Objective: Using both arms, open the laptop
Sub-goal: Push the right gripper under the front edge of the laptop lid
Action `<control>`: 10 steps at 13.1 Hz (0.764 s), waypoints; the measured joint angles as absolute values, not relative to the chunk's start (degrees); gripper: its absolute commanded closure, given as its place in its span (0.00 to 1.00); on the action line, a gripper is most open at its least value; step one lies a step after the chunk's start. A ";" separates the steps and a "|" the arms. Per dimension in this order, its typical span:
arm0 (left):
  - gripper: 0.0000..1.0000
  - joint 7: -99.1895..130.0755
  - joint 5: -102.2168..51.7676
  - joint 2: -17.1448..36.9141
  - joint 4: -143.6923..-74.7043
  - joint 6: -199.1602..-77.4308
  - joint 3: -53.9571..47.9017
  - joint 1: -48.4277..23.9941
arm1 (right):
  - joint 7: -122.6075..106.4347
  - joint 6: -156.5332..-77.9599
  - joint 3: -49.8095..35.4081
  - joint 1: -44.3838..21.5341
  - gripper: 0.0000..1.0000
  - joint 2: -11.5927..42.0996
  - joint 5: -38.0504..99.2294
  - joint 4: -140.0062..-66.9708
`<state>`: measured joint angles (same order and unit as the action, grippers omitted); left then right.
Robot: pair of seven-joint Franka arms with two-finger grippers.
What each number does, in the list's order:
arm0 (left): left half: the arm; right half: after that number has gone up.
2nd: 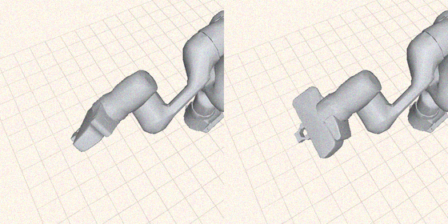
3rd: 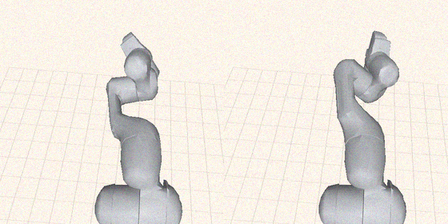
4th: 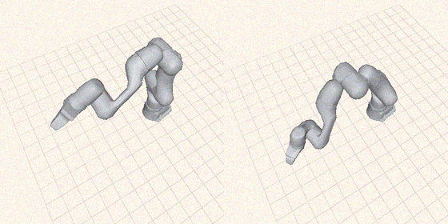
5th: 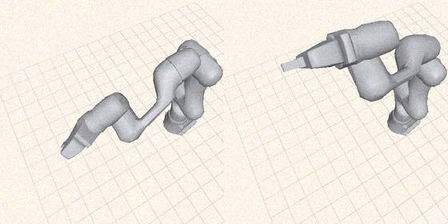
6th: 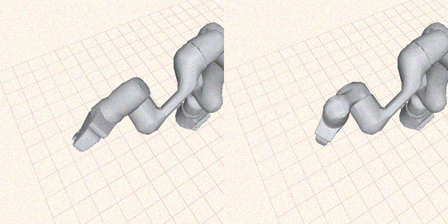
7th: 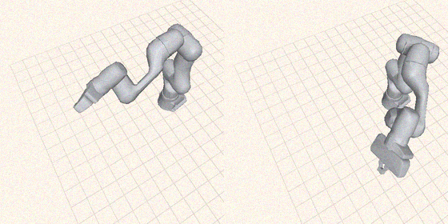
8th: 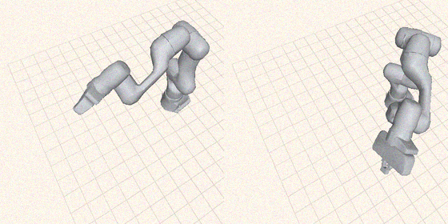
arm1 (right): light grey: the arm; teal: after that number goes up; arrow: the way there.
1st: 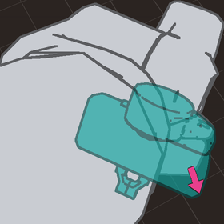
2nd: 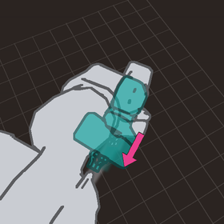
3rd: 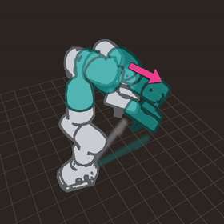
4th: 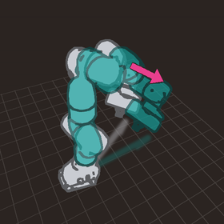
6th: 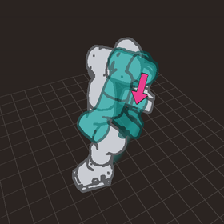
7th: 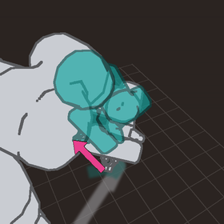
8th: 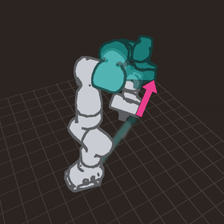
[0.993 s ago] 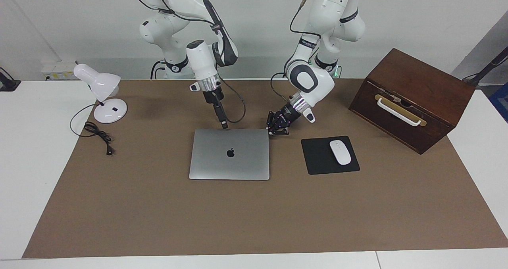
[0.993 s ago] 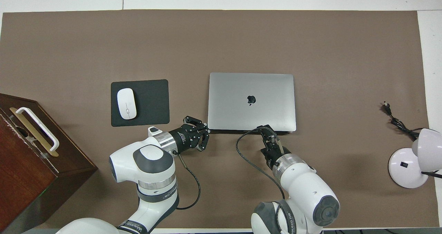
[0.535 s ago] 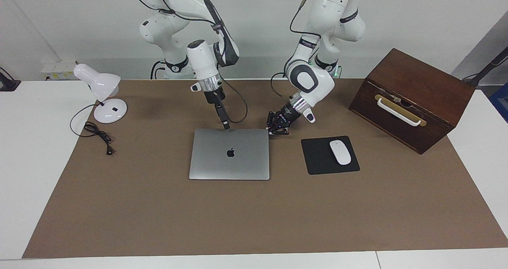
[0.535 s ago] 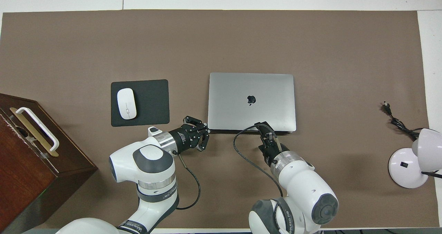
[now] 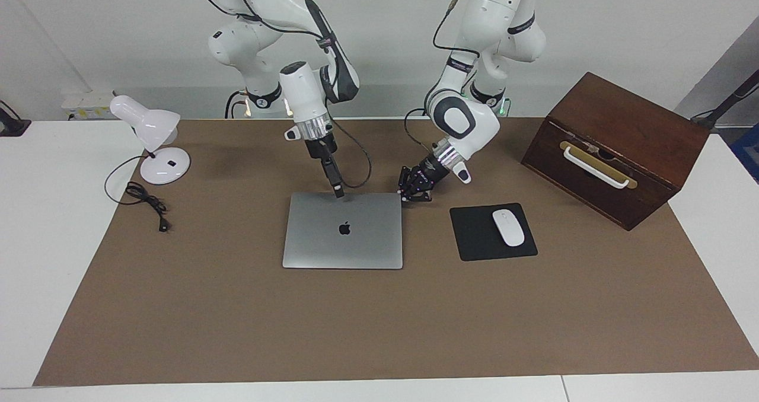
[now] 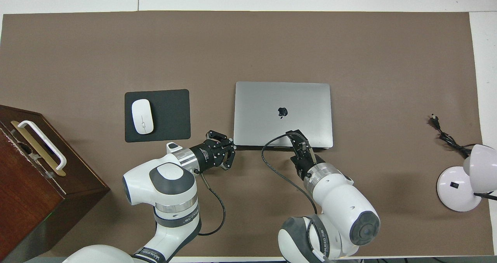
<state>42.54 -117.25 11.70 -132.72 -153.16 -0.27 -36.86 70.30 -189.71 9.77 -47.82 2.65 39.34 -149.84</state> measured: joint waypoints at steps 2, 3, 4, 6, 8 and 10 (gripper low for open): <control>1.00 42.54 -117.25 11.70 -132.72 -153.16 -0.27 -36.86 | 69.97 -189.71 9.95 -47.76 0.00 2.85 39.34 -149.57; 1.00 42.54 -117.26 11.70 -132.72 -153.16 -0.27 -36.86 | 69.96 -189.71 10.07 -47.76 0.00 2.92 39.34 -149.43; 1.00 42.54 -117.26 11.70 -132.72 -153.16 -0.27 -36.86 | 69.91 -189.71 10.27 -47.75 0.00 2.98 39.34 -149.26; 1.00 42.54 -117.26 11.70 -132.72 -153.16 -0.27 -36.86 | 69.28 -189.70 10.81 -47.74 0.00 3.14 39.34 -148.78; 1.00 42.54 -117.27 11.71 -132.71 -153.16 -0.27 -36.86 | 68.04 -189.38 11.76 -47.72 0.00 3.55 39.34 -148.07; 1.00 42.54 -117.27 11.71 -132.71 -153.16 -0.27 -36.86 | 67.53 -189.17 12.47 -47.69 0.00 3.92 39.34 -147.42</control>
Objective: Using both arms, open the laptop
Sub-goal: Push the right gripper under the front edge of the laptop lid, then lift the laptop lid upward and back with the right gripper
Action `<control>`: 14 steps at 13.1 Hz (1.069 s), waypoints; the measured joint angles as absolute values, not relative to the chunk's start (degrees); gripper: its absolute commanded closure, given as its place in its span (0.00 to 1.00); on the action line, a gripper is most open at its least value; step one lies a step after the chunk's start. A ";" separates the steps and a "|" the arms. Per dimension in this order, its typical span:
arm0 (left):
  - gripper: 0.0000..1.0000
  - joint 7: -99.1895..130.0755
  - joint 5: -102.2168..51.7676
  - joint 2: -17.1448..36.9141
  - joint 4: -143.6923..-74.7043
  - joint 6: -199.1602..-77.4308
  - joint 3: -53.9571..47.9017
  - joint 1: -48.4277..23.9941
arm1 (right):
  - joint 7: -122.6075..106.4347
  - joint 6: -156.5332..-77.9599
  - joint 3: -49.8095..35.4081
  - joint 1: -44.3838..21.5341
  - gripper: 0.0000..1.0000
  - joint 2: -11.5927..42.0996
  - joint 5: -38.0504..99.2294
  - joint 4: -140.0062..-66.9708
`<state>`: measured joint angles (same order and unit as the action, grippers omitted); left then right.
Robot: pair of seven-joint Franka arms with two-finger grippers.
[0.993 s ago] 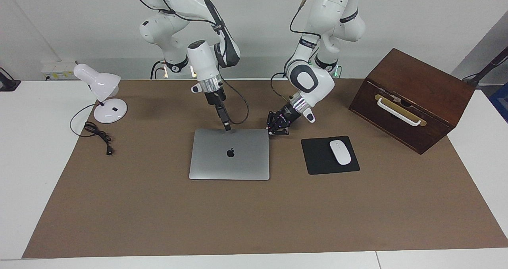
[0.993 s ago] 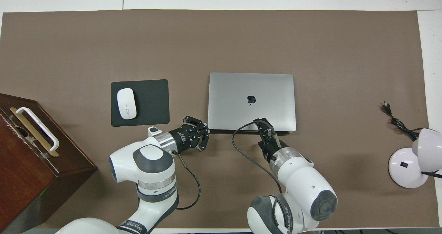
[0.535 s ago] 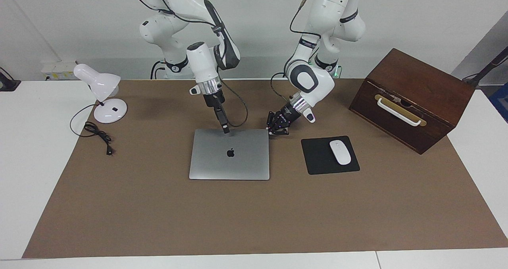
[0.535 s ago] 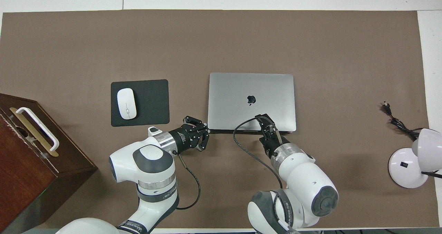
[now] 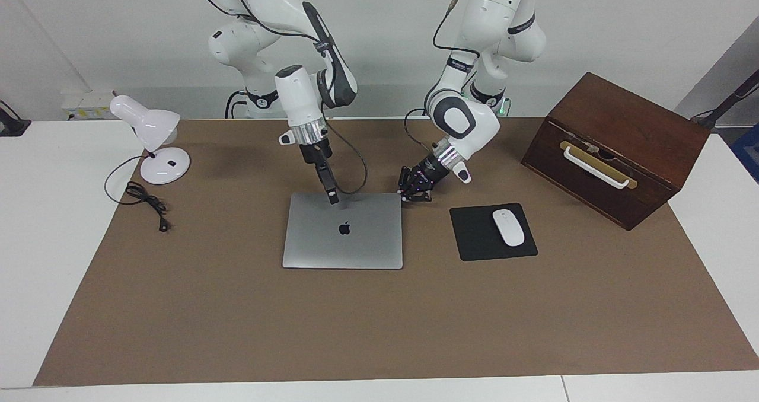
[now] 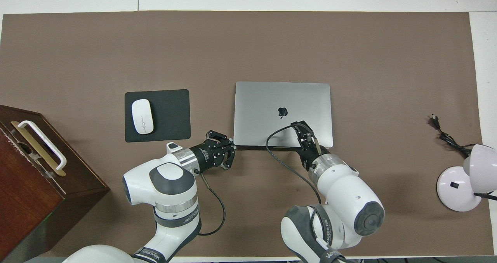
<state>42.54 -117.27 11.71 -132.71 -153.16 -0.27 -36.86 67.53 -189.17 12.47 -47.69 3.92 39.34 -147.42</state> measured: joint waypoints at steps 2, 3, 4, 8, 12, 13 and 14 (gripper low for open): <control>1.00 42.54 -117.27 11.71 -132.71 -153.16 -0.27 -36.86 | 67.33 -188.96 12.62 -47.69 0.00 4.18 39.34 -146.99; 1.00 42.54 -117.27 11.71 -132.71 -153.15 -0.27 -36.86 | 67.23 -188.89 12.62 -47.69 0.00 4.27 39.34 -146.90; 1.00 42.54 -117.27 11.71 -132.71 -153.15 -0.27 -36.86 | 67.17 -188.86 12.64 -47.69 0.00 4.30 39.34 -146.87; 1.00 42.52 -117.27 11.71 -132.71 -153.14 -0.27 -36.85 | 67.12 -188.76 12.70 -47.69 0.00 4.43 39.34 -146.06; 1.00 42.51 -117.27 11.71 -132.71 -153.14 -0.27 -36.85 | 67.01 -186.59 13.32 -47.69 0.00 4.88 39.34 -144.16; 1.00 42.50 -117.27 11.72 -132.71 -153.14 -0.27 -36.85 | 66.82 -186.05 13.55 -47.69 0.00 5.07 39.34 -143.48; 1.00 42.50 -117.27 11.72 -132.71 -153.14 -0.27 -36.85 | 66.64 -185.41 13.81 -47.70 0.00 5.28 39.34 -142.64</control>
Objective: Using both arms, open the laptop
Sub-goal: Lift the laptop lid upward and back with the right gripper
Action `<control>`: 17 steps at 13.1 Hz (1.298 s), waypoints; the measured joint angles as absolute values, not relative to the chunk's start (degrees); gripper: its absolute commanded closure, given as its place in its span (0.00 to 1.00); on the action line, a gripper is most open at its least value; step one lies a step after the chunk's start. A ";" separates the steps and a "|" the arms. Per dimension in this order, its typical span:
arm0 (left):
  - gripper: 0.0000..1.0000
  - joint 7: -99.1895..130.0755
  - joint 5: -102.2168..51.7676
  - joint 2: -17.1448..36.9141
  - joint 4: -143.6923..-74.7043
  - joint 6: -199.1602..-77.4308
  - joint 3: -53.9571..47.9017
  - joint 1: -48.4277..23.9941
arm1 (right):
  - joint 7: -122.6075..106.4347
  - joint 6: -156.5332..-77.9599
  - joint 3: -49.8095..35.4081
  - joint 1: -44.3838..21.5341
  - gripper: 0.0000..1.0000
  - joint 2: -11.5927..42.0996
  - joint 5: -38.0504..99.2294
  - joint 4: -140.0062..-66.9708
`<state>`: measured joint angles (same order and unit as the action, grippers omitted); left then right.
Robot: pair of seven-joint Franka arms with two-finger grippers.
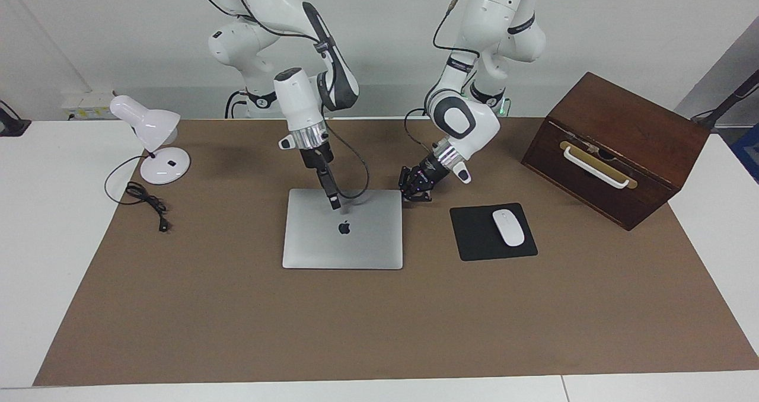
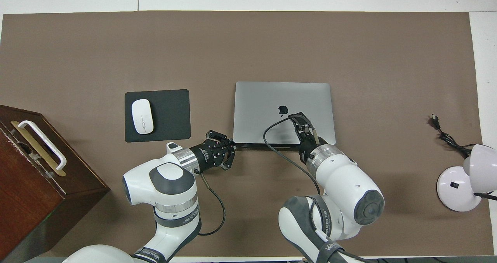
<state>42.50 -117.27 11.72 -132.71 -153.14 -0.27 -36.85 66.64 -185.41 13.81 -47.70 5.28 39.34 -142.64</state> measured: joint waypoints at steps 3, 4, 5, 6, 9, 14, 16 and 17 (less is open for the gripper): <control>1.00 42.49 -117.28 11.72 -132.71 -153.13 -0.27 -36.85 | 65.60 -183.28 15.42 -47.69 0.00 6.10 39.34 -139.44; 1.00 42.48 -117.28 11.72 -132.71 -153.13 -0.27 -36.85 | 65.44 -183.01 15.73 -47.69 0.00 6.29 39.34 -138.53; 1.00 42.47 -117.28 11.72 -132.71 -153.13 -0.27 -36.84 | 65.35 -182.91 15.88 -47.69 0.00 6.46 39.34 -137.78; 1.00 42.46 -117.28 11.73 -132.70 -153.13 -0.27 -36.84 | 65.33 -182.86 15.94 -47.69 0.00 6.52 39.34 -137.25; 1.00 42.39 -117.28 11.73 -132.70 -153.13 -0.27 -36.84 | 65.26 -182.84 16.24 -47.69 0.00 6.57 39.34 -135.38; 1.00 42.29 -117.28 11.73 -132.70 -153.13 -0.27 -36.84 | 65.12 -182.29 16.79 -47.67 0.00 7.08 39.34 -132.44; 1.00 42.22 -117.28 11.73 -132.70 -153.14 -0.28 -36.85 | 65.09 -181.55 17.29 -47.64 0.00 7.48 39.34 -131.13; 1.00 42.18 -117.28 11.73 -132.70 -153.14 -0.28 -36.85 | 65.05 -181.01 17.75 -47.65 0.00 7.70 39.34 -130.28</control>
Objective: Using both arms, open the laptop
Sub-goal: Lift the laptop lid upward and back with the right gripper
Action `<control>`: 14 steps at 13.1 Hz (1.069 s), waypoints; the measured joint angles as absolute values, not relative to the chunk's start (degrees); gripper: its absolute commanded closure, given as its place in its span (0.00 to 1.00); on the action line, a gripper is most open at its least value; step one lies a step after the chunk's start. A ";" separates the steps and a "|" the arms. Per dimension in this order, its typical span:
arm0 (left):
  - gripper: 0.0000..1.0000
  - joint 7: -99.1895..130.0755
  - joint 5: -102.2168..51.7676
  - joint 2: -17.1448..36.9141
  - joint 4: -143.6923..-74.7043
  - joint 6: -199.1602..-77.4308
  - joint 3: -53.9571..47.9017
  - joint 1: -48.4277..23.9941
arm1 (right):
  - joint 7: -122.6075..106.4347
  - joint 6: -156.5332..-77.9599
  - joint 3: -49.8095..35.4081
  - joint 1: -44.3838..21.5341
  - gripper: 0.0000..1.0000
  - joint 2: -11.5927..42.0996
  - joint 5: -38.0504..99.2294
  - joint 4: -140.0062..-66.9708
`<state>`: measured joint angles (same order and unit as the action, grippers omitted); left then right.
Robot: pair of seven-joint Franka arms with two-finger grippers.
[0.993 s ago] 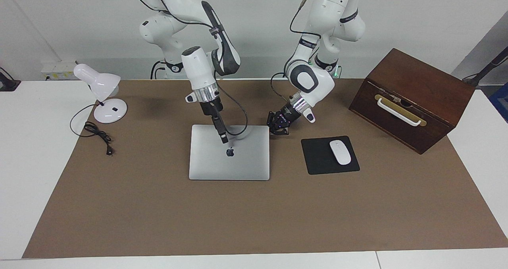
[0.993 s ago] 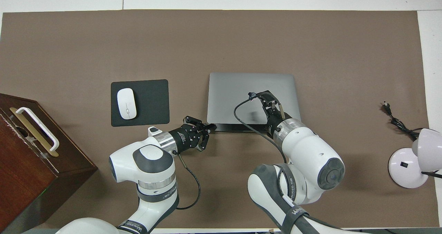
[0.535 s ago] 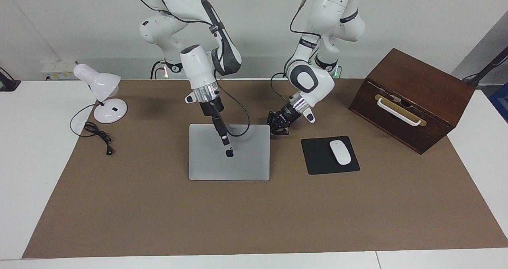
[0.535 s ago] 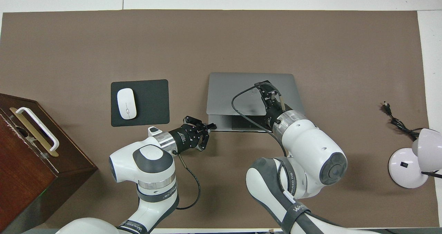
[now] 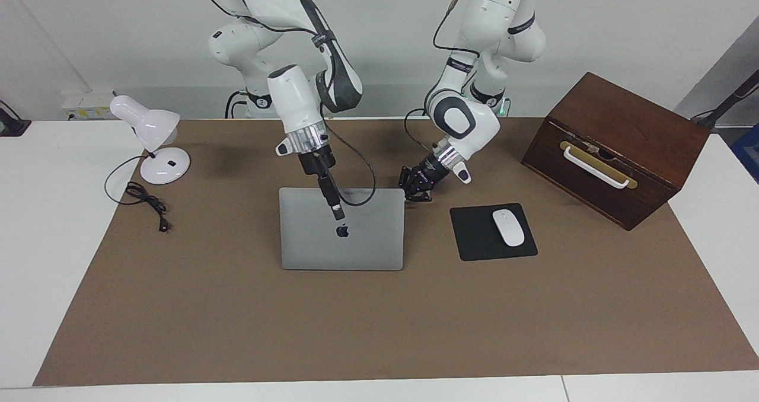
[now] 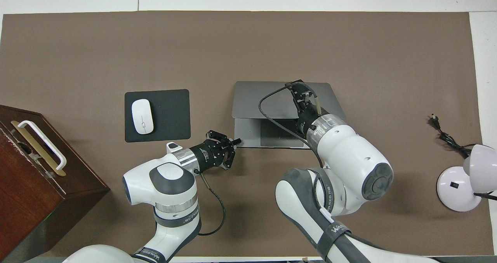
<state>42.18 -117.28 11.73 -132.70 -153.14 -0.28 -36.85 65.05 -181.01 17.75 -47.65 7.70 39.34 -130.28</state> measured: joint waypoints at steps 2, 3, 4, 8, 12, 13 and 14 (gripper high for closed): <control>1.00 42.11 -117.28 11.73 -132.70 -153.14 -0.28 -36.85 | 64.32 -179.13 19.02 -47.63 0.00 8.13 39.34 -128.04; 1.00 42.07 -117.28 11.73 -132.70 -153.15 -0.29 -36.85 | 63.81 -177.98 19.80 -47.62 0.00 8.24 39.34 -126.88; 1.00 42.04 -117.28 11.73 -132.70 -153.16 -0.29 -36.85 | 63.46 -176.88 20.46 -47.58 0.00 8.32 39.34 -125.84; 1.00 41.96 -117.28 11.73 -132.69 -153.18 -0.29 -36.86 | 62.66 -174.57 21.71 -47.56 0.00 8.69 39.34 -123.30; 1.00 41.39 -117.28 11.73 -132.68 -153.23 -0.31 -36.87 | 60.84 -172.93 23.49 -47.56 0.00 9.52 39.34 -121.14; 1.00 41.31 -117.28 11.73 -132.68 -153.23 -0.31 -36.88 | 60.41 -172.03 24.15 -47.55 0.00 9.83 39.34 -120.30; 1.00 41.26 -117.28 11.73 -132.68 -153.23 -0.31 -36.88 | 60.06 -171.09 24.75 -47.54 0.00 10.15 39.34 -119.38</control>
<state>41.26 -117.28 11.73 -132.68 -153.23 -0.31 -36.88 60.06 -171.09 24.75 -47.54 10.15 39.34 -119.38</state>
